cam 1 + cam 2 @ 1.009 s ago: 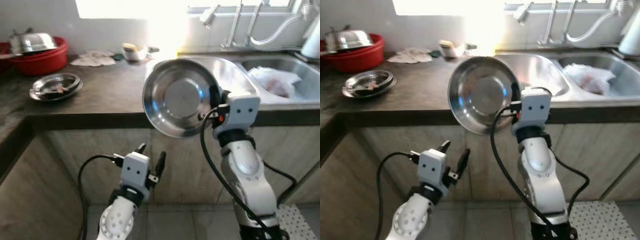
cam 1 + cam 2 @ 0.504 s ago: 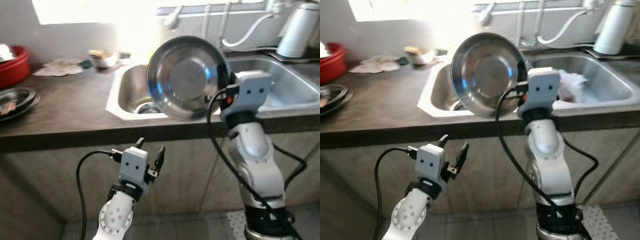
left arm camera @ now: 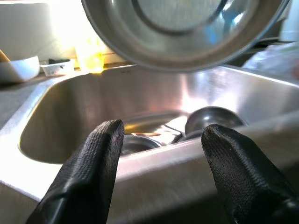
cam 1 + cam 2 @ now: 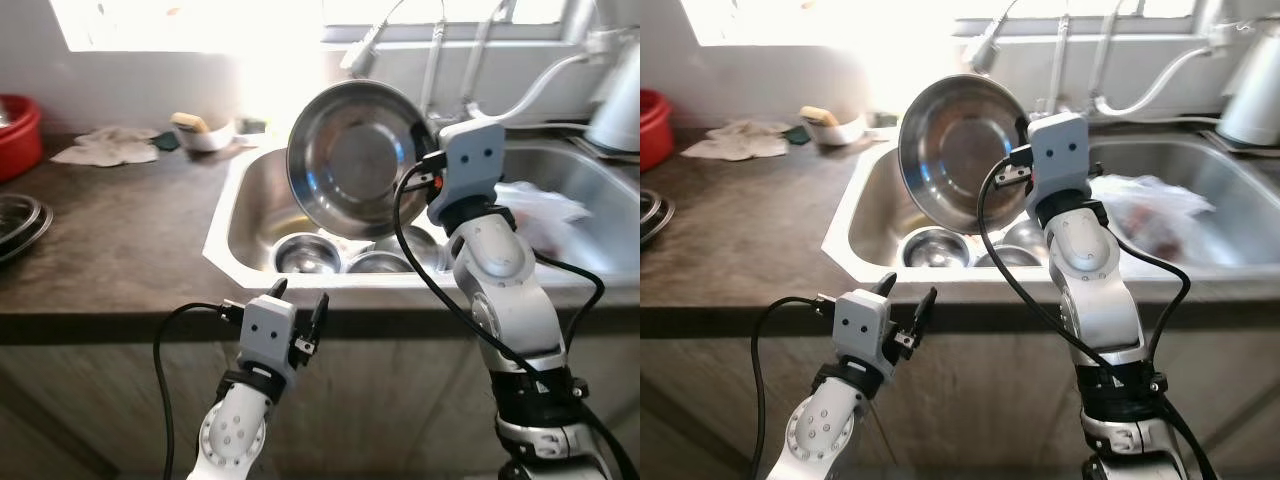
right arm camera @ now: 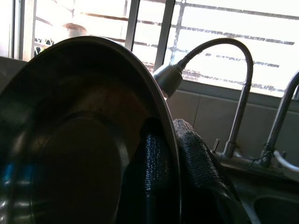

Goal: Kitchen organization

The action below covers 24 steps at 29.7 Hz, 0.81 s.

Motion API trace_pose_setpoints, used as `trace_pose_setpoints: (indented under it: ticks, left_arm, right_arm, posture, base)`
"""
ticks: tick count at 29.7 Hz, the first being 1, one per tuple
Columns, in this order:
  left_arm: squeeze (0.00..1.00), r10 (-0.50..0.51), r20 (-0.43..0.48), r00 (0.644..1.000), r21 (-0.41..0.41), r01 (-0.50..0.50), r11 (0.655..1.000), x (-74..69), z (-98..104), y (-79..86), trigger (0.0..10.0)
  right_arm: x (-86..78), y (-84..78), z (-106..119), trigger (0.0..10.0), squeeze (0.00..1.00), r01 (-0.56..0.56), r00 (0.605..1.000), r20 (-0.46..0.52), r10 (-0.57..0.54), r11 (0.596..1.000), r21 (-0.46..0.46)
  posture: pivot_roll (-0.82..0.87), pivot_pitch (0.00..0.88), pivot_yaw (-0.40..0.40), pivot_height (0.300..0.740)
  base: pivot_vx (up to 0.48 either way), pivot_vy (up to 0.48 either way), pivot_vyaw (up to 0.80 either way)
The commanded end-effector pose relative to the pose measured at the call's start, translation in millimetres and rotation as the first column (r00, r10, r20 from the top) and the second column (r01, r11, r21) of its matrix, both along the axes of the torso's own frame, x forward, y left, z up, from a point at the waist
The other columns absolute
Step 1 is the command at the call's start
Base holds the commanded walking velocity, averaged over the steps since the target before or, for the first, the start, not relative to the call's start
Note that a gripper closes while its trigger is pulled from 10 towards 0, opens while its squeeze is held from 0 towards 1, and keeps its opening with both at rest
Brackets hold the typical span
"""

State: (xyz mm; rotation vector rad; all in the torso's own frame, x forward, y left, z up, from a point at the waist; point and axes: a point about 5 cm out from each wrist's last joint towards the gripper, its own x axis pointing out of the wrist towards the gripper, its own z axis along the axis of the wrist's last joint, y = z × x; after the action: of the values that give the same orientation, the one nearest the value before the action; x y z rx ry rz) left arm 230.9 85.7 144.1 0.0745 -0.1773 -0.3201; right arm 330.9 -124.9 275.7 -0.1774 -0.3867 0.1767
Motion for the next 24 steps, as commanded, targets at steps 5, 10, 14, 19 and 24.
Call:
trace_pose_setpoints:
  ticks: [5, 10, 14, 19, 24]
  left_arm:
    - [0.0, -0.004, -0.015, 1.0, 0.002, 0.004, 1.0, 0.0, -1.0, -2.2, 10.0]
    - [0.0, -0.007, -0.025, 1.0, 0.005, 0.007, 1.0, -1.0, -2.9, -2.7, 10.0]
    - [0.0, -0.008, -0.026, 1.0, 0.005, 0.008, 1.0, -2.3, -2.8, -2.8, 10.0]
    - [0.0, -0.019, -0.031, 0.999, 0.001, 0.019, 1.0, -5.2, -2.7, -4.9, 10.0]
    - [0.0, -0.016, -0.036, 0.999, 0.004, 0.016, 1.0, -10.7, -1.7, -5.1, 10.0]
  right_arm:
    - [18.2, -13.3, -2.1, 0.0, 0.0, 0.006, 0.99, -0.143, -0.011, 0.999, -0.036]
    - [33.7, -19.5, -15.2, 0.8, 0.0, 0.0, 0.948, -0.318, -0.024, 0.997, -0.075]
    - [42.3, -23.3, -20.2, 10.0, 0.0, -0.005, 0.921, -0.389, -0.033, 0.995, -0.096]
    - [56.0, -35.1, -33.4, 10.0, 0.0, 0.041, 0.861, -0.5, -0.09, 0.993, -0.109]
    - [66.5, -45.9, -44.9, 10.0, 0.0, 0.103, 0.811, -0.571, -0.126, 0.992, -0.073]
  posture:
    - [0.03, 0.054, -0.023, 0.74]
    - [0.03, 0.058, -0.027, 0.74]
    - [0.03, 0.061, -0.03, 0.74]
    - [0.04, 0.07, -0.035, 0.74]
    - [0.05, 0.097, -0.042, 0.74]
  base:
    - [0.0, 0.0, 0.0]
    - [0.0, 0.0, 0.0]
    - [0.0, 0.0, 0.0]
    - [0.0, 0.0, 0.0]
    - [0.0, 0.0, 0.0]
